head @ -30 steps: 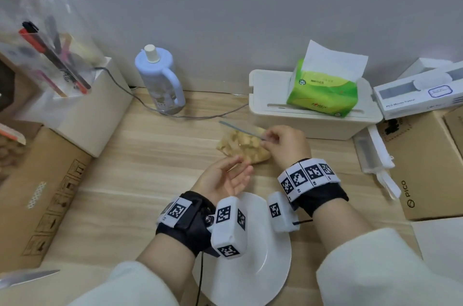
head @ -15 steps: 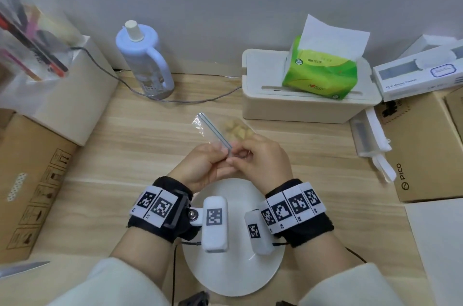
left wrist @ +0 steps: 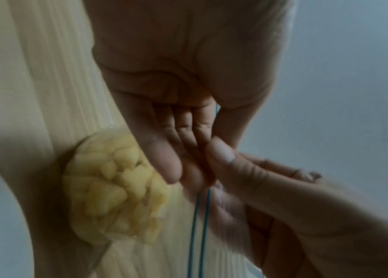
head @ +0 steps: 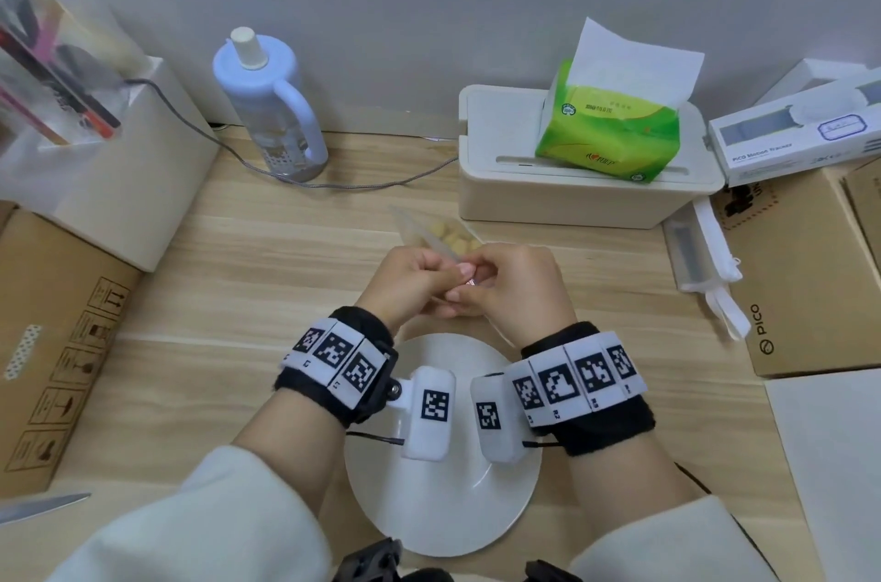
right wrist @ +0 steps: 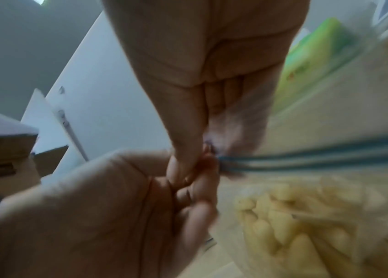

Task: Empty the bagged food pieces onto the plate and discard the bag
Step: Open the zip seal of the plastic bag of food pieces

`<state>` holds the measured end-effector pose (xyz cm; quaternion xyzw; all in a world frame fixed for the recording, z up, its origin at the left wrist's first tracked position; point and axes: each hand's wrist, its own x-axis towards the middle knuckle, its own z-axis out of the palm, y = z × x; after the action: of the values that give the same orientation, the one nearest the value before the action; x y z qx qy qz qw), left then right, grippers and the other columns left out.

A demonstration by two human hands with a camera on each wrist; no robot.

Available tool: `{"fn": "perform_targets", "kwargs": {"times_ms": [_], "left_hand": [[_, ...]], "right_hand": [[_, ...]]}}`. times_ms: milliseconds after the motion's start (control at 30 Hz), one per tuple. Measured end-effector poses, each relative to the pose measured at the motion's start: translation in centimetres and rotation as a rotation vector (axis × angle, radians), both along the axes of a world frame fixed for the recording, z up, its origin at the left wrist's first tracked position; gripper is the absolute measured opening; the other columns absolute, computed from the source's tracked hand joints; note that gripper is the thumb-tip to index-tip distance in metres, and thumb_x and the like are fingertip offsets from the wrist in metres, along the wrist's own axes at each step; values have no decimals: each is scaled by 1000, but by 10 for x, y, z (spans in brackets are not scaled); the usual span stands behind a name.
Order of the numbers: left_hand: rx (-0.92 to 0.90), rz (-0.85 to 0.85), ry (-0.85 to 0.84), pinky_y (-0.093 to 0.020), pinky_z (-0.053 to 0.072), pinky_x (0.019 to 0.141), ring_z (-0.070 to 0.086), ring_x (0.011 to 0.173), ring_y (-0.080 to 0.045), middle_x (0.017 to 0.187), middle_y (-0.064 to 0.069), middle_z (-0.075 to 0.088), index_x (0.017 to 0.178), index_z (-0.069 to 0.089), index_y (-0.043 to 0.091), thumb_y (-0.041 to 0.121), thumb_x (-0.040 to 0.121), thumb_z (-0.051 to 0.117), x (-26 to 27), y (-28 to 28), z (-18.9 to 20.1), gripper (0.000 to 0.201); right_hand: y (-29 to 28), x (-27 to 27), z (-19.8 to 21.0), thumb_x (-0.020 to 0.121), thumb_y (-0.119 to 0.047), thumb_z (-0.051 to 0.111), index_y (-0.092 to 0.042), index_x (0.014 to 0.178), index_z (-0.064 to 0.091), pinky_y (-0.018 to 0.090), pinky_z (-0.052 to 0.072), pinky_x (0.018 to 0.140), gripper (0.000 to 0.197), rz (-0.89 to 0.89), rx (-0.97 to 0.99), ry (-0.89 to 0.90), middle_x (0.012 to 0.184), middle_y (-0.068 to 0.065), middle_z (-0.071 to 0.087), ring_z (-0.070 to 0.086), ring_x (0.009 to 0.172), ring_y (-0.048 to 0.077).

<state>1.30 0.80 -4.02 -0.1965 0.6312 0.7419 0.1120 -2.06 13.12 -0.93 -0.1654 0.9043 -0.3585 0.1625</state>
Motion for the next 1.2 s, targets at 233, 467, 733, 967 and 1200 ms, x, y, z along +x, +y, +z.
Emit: {"fn": "perform_targets", "kwargs": {"times_ms": [233, 467, 733, 967, 1200], "left_hand": [[-36, -47, 95, -20, 51, 55, 55, 44, -3, 45, 7, 60, 66, 60, 12, 12, 86, 55, 0, -1, -7, 21], [7, -54, 146, -15, 50, 54, 53, 46, 0, 52, 6, 57, 67, 51, 11, 4, 87, 49, -1, 0, -9, 22], [12, 29, 120, -18, 48, 55, 54, 47, -2, 47, 9, 58, 63, 53, 11, 11, 87, 48, -4, -3, -9, 25], [-88, -41, 180, -20, 45, 63, 52, 50, -3, 48, 7, 59, 59, 52, 11, 17, 91, 45, -3, -4, -14, 32], [-164, -71, 48, -28, 45, 58, 51, 52, -16, 55, -4, 55, 58, 55, 10, 39, 86, 49, -5, -2, -5, 41]], "right_hand": [[9, -8, 2, 77, -1, 65, -9, 91, 71, 19, 51, 68, 17, -22, -154, -183, 65, -1, 65, 60, 59, 2], [4, -7, -5, 84, -4, 47, -10, 102, 63, 29, 43, 78, 25, -50, -91, -53, 79, 1, 62, 55, 82, 17], [-1, -2, -10, 74, -16, 70, -19, 100, 60, 35, 46, 75, 28, 8, -186, -119, 70, -5, 53, 49, 65, 11], [6, -10, -15, 80, -6, 62, -9, 81, 70, 27, 47, 67, 8, -78, -215, -102, 58, -10, 57, 54, 52, -2], [1, -10, -15, 84, -18, 57, -13, 68, 65, 27, 37, 64, 18, -33, -83, 57, 55, -4, 54, 53, 63, 19]]}}
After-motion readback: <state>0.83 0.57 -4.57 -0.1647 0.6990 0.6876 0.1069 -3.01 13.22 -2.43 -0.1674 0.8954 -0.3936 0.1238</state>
